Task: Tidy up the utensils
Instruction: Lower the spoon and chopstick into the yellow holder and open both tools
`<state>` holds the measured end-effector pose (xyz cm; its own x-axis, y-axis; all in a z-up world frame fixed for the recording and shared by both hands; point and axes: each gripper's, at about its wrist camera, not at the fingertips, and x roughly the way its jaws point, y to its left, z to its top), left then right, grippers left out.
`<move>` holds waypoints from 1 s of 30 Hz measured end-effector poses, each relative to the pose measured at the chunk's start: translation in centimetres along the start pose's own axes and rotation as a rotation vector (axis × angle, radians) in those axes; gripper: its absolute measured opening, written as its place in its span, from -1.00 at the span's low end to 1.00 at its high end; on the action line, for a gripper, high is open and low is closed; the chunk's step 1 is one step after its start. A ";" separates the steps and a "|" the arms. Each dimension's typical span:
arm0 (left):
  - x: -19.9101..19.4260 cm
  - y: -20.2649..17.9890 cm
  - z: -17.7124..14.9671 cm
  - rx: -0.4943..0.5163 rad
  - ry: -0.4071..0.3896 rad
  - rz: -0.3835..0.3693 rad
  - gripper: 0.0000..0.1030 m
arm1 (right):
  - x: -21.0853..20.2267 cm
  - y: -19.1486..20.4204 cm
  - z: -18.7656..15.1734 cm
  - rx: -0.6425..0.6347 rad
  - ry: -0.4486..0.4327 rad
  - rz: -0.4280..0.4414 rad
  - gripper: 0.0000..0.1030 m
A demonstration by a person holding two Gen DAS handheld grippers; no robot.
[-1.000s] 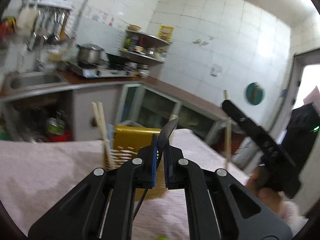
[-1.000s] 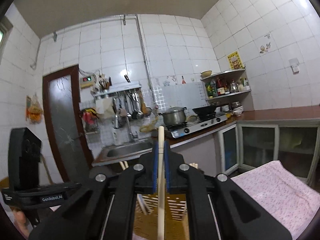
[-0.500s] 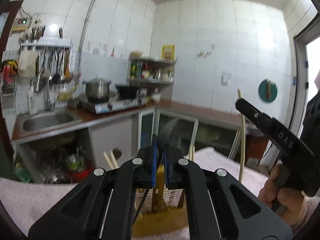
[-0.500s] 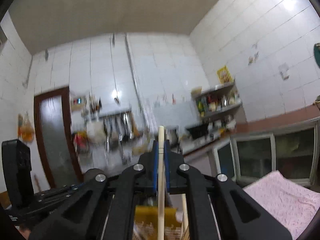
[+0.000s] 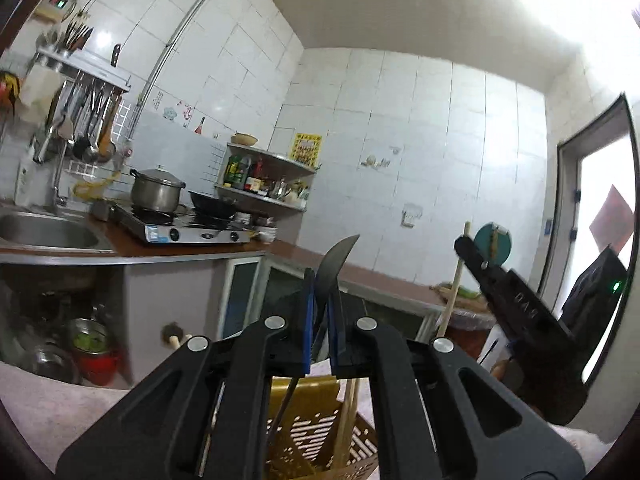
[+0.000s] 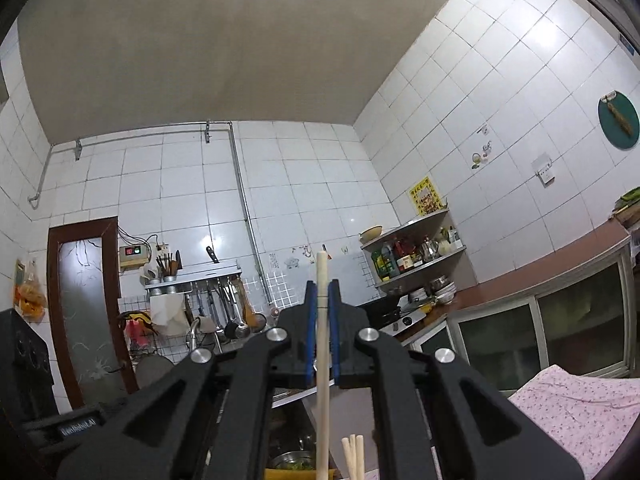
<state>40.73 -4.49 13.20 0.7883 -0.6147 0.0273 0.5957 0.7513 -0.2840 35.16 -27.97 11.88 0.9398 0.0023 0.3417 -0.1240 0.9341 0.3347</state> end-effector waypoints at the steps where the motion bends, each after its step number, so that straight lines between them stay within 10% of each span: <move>1: -0.1 0.5 0.0 -0.028 -0.018 -0.032 -0.93 | 0.1 0.1 0.0 -0.008 -0.005 0.000 -0.88; 20: 2.4 -0.1 -4.6 0.125 -0.021 0.041 -0.93 | 1.3 1.2 -2.4 -0.124 0.043 0.039 -0.88; 30: 2.5 2.3 -6.2 0.043 0.019 0.003 -0.93 | 1.9 -1.2 -4.7 -0.066 0.116 0.067 -0.88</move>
<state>43.09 -5.76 6.68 0.7870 -0.6168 0.0083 0.6000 0.7622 -0.2429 38.63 -27.43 8.01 0.9612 0.1026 0.2560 -0.1695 0.9520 0.2548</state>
